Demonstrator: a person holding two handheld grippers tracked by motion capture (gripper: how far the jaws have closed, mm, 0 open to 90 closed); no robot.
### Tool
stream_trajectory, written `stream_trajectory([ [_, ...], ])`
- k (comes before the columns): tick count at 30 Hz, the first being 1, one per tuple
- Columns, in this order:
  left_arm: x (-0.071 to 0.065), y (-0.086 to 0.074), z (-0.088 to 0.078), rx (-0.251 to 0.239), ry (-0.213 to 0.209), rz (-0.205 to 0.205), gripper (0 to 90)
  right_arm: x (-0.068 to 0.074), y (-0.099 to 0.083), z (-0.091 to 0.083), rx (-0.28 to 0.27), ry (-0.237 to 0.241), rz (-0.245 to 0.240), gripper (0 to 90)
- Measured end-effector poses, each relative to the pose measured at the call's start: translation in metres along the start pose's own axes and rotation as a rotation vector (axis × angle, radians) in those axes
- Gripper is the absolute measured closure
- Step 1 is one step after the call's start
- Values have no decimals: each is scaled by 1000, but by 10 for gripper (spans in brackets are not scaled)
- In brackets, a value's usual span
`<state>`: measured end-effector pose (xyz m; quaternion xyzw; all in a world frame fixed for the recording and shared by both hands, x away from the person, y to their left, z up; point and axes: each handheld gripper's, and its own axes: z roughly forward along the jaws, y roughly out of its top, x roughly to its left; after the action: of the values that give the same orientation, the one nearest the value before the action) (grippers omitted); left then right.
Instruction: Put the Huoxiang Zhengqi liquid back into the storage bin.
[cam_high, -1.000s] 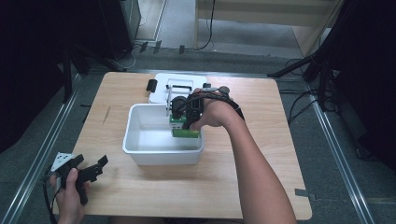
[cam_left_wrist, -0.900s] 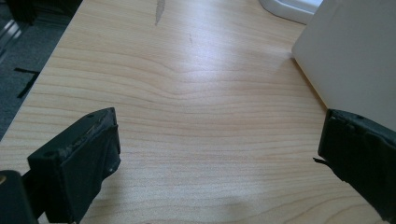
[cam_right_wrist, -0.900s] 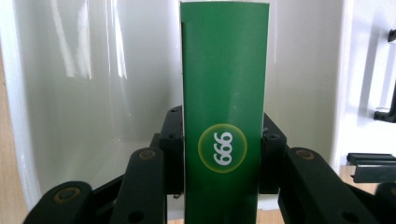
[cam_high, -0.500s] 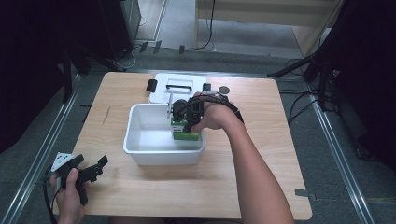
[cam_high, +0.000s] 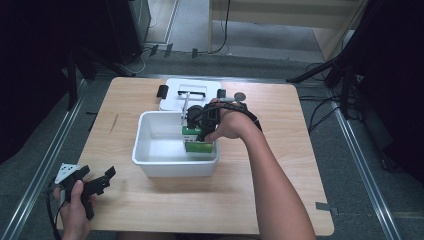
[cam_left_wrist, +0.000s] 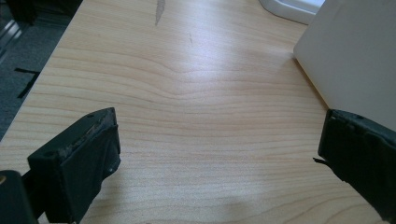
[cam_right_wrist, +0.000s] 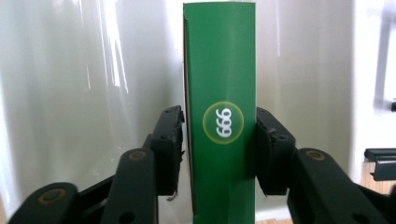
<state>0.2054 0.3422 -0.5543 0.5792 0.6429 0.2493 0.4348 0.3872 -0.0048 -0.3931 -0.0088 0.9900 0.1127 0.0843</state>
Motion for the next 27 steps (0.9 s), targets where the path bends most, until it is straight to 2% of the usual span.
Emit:
stream_trajectory([
  [4,0,0,0,1,0,1,0,1,-3,-6,-6,-3,32,464],
  [8,0,0,0,1,0,1,0,-2,-5,-11,-28,-17,59,410],
  [10,0,0,0,3,1,0,0,-3,-6,-19,-58,-23,111,378],
  [11,0,0,0,3,1,0,0,-3,-6,-22,-65,-26,121,363],
  [13,0,0,0,3,1,0,0,-3,-5,-25,-72,-26,118,353],
  [14,0,0,0,3,1,0,0,-2,-3,-30,-86,-30,129,320],
  [18,0,0,0,3,1,0,0,0,-1,-39,-94,-41,149,289],
  [19,0,0,0,3,1,0,0,1,0,-45,-97,-46,179,287],
  [22,0,0,0,3,2,0,0,1,0,-52,-106,-60,210,248],
  [23,0,0,0,3,1,1,0,2,0,-58,-95,-87,299,165],
  [25,0,0,0,3,2,0,0,1,-1,-64,-97,-106,362,125],
  [27,0,0,0,3,2,1,0,2,-5,-68,-116,-110,362,20],
])
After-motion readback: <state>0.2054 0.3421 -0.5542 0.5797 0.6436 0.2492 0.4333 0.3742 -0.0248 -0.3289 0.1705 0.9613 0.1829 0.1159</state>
